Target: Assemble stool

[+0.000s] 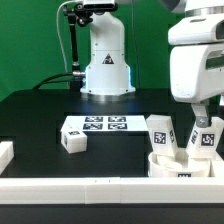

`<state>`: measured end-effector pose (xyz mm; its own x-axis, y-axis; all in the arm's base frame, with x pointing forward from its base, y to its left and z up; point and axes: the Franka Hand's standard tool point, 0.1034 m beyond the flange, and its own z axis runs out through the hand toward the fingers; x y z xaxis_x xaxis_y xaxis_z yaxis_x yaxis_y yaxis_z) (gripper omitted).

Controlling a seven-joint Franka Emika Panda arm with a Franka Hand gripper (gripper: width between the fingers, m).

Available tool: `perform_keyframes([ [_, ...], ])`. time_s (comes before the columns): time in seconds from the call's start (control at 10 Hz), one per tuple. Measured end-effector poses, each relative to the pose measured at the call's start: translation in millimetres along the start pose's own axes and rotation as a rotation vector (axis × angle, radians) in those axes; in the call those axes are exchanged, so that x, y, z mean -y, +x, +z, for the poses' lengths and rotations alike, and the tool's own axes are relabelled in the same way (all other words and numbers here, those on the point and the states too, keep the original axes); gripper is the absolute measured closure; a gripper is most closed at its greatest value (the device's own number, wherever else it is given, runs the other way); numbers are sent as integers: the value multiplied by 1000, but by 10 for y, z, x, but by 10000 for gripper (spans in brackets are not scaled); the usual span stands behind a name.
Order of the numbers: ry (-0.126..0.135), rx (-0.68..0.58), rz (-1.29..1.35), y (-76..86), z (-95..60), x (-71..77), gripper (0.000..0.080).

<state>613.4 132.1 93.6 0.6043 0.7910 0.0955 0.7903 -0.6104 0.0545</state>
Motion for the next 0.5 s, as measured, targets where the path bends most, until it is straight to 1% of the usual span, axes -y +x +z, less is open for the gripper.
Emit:
perform_keyframes([
  [0.5, -17, 35, -313, -138, 43, -116, 151],
])
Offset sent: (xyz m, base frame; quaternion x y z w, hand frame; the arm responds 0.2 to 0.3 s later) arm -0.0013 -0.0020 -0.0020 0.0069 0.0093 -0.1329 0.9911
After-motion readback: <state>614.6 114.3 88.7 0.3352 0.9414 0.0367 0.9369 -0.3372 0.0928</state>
